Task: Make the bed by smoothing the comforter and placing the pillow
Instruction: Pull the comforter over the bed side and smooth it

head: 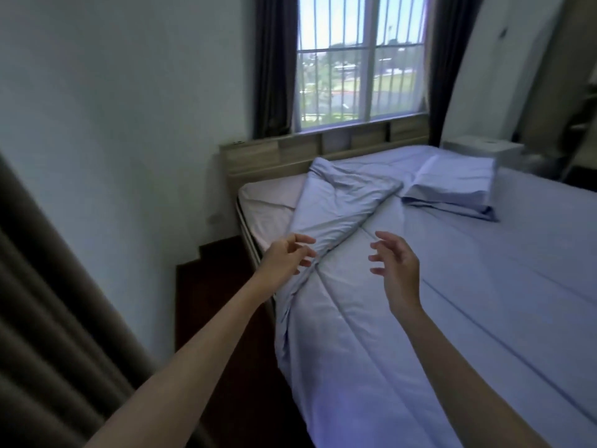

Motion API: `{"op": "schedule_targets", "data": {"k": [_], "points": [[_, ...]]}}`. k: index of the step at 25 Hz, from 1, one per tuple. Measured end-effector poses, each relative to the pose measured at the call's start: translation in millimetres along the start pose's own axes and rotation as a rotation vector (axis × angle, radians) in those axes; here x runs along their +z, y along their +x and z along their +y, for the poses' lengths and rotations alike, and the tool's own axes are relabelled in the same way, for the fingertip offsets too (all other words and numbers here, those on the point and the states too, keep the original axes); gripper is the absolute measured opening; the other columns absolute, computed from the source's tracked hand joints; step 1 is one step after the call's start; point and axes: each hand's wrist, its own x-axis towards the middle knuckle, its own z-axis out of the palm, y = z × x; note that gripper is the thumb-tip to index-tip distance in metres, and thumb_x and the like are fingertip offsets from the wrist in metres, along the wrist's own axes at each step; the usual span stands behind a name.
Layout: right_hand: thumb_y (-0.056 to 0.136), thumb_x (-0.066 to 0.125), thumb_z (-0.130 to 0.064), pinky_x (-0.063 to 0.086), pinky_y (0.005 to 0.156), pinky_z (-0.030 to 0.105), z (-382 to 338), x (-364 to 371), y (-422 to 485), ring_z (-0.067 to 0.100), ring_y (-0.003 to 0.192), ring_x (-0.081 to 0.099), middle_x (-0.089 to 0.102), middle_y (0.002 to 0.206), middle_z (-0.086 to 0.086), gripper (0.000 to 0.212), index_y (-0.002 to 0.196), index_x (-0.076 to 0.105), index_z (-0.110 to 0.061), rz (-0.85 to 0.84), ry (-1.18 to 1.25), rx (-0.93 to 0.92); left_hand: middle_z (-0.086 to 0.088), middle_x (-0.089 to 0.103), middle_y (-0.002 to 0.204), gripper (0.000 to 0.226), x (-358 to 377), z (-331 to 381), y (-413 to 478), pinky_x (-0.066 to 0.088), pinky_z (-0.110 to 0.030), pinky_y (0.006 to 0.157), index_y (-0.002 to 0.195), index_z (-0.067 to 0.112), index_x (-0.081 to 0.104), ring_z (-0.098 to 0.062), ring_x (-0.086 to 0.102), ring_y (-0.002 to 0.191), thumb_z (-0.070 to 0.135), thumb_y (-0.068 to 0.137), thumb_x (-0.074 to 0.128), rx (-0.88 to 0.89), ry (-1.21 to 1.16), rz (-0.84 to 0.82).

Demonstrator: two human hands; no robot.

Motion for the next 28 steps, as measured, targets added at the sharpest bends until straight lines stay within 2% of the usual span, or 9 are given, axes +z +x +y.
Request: {"op": "schedule_targets", "data": {"k": [4, 8, 12, 15, 20, 24, 28], "points": [[0.090, 0.052, -0.007, 0.047, 0.057, 0.026, 14.3, 24.4, 85.3, 0.012, 0.066, 0.058, 0.065, 0.083, -0.003, 0.024, 0.097, 0.065, -0.026, 0.108, -0.018, -0.028, 0.008, 0.066, 0.082, 0.022, -3.8, 1.2, 98.3, 0.042, -0.019, 0.057, 0.094, 0.025, 0.060, -0.007, 0.061, 0.068, 0.008, 0.096, 0.045, 0.039, 0.035, -0.104], [0.091, 0.052, -0.007, 0.048, 0.055, 0.023, 29.2, 71.1, 147.7, 0.009, 0.063, 0.059, 0.066, 0.082, -0.002, 0.024, 0.098, 0.064, -0.026, 0.070, -0.040, -0.041, 0.008, 0.067, 0.083, 0.023, -25.8, -4.2, 176.8, 0.043, -0.017, 0.057, 0.093, 0.027, 0.060, -0.006, 0.063, 0.068, 0.010, 0.096, 0.046, 0.057, 0.029, -0.101], [0.090, 0.053, -0.007, 0.049, 0.054, 0.022, 64.6, 98.9, 185.9, 0.008, 0.062, 0.061, 0.068, 0.084, 0.001, 0.023, 0.099, 0.065, -0.025, 0.032, -0.100, 0.003, 0.005, 0.067, 0.085, 0.022, -46.0, -55.5, 246.5, 0.043, -0.021, 0.060, 0.094, 0.025, 0.060, -0.011, 0.062, 0.072, 0.010, 0.095, 0.044, -0.021, 0.113, -0.142], [0.091, 0.052, -0.008, 0.049, 0.057, 0.025, 89.1, 109.4, 217.6, 0.011, 0.064, 0.061, 0.068, 0.082, 0.000, 0.021, 0.099, 0.065, -0.022, 0.112, -0.144, 0.033, 0.004, 0.068, 0.087, 0.021, -62.0, -96.7, 291.0, 0.043, -0.022, 0.061, 0.092, 0.026, 0.061, -0.011, 0.062, 0.072, 0.011, 0.095, 0.046, -0.089, 0.129, -0.191], [0.091, 0.051, -0.011, 0.051, 0.059, 0.027, 129.3, 157.1, 285.7, 0.016, 0.067, 0.062, 0.068, 0.085, 0.002, 0.020, 0.101, 0.065, -0.019, 0.257, -0.212, 0.014, 0.006, 0.068, 0.087, 0.021, -104.0, -128.3, 387.2, 0.044, -0.020, 0.062, 0.093, 0.026, 0.063, -0.009, 0.063, 0.073, 0.012, 0.095, 0.047, -0.052, 0.129, -0.275], [0.092, 0.050, -0.013, 0.050, 0.061, 0.029, 199.0, 202.2, 304.4, 0.018, 0.072, 0.063, 0.069, 0.093, 0.007, 0.018, 0.101, 0.065, -0.020, 0.402, -0.206, 0.158, 0.005, 0.067, 0.084, 0.019, -135.3, -149.5, 461.8, 0.041, -0.007, 0.048, 0.089, 0.023, 0.062, -0.009, 0.061, 0.069, 0.010, 0.094, 0.049, -0.027, 0.172, -0.397], [0.093, 0.050, -0.011, 0.050, 0.060, 0.029, 247.1, 232.6, 316.2, 0.018, 0.072, 0.061, 0.067, 0.088, 0.004, 0.018, 0.095, 0.064, -0.022, 0.490, -0.220, 0.287, 0.004, 0.066, 0.083, 0.017, -137.9, -174.0, 524.5, 0.037, -0.005, 0.044, 0.090, 0.019, 0.062, -0.010, 0.060, 0.066, 0.007, 0.093, 0.051, -0.030, 0.228, -0.505]]}}
